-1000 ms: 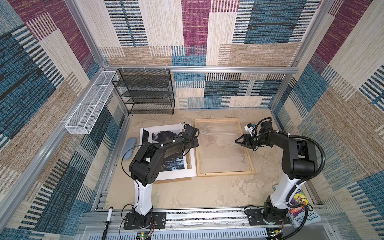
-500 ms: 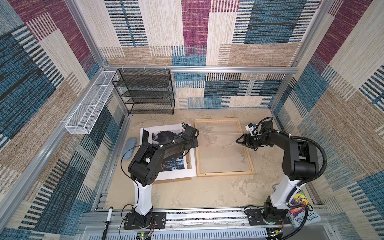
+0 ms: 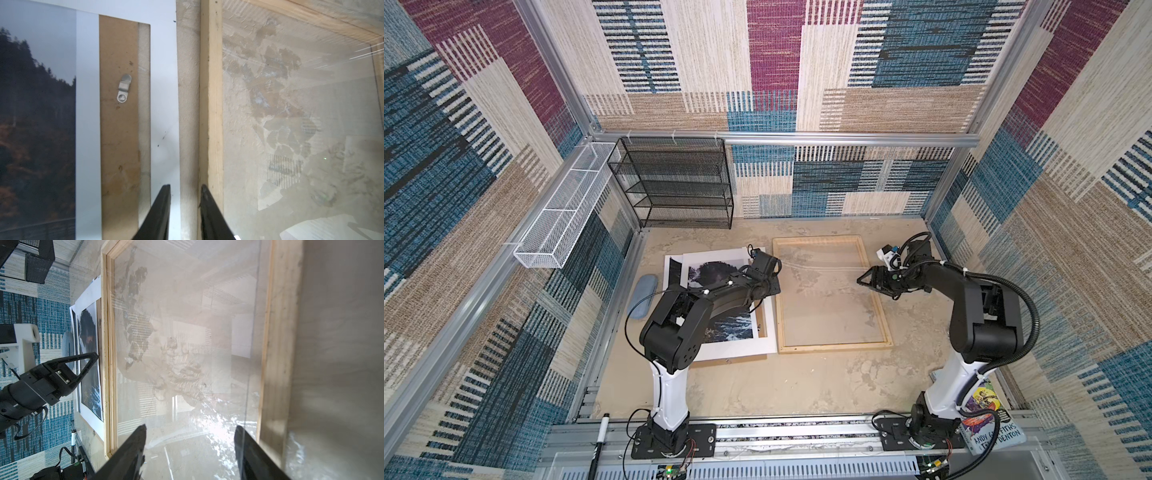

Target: Put the photo into the frame

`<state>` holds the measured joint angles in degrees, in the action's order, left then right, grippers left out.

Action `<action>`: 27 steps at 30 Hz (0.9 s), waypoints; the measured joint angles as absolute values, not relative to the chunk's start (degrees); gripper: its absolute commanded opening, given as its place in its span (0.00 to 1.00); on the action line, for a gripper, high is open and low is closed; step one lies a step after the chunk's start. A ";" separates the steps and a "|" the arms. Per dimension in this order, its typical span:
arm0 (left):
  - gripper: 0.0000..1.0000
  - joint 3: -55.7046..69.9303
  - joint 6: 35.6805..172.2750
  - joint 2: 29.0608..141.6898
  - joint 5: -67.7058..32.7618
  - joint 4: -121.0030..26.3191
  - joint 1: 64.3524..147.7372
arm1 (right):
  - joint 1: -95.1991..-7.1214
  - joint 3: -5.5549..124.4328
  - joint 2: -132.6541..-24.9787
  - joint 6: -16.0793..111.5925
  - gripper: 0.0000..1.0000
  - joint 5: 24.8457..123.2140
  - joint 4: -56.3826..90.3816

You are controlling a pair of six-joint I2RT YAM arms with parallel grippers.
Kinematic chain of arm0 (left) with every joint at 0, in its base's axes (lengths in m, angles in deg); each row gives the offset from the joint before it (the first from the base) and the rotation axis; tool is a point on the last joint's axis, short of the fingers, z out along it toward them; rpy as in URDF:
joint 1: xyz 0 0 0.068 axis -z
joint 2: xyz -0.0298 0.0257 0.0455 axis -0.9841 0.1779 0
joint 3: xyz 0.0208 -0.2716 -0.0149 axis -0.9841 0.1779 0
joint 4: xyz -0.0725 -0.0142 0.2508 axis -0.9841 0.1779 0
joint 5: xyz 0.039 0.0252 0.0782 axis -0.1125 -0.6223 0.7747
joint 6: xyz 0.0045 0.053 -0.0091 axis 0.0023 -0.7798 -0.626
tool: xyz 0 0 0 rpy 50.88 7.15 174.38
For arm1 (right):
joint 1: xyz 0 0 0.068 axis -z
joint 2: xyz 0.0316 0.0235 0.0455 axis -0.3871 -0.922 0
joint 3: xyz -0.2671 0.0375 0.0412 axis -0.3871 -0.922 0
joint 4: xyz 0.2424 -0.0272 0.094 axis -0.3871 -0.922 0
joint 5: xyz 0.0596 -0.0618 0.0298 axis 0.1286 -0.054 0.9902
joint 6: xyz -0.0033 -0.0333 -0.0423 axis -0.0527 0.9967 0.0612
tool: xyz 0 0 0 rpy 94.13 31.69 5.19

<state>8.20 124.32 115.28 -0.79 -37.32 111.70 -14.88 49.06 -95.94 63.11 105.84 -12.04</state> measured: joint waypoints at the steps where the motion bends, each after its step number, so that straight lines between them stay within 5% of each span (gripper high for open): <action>1: 0.31 8.20 124.39 115.28 -0.79 -37.32 111.70 | -14.81 49.15 -95.87 63.11 0.70 105.69 -12.10; 14: 0.33 8.50 124.47 114.76 -0.94 -37.60 111.70 | -13.67 49.95 -94.87 62.76 0.80 104.95 -12.34; 27: 0.33 8.74 124.47 114.65 -2.47 -37.82 111.74 | -13.04 50.26 -93.97 62.10 0.79 103.59 -12.34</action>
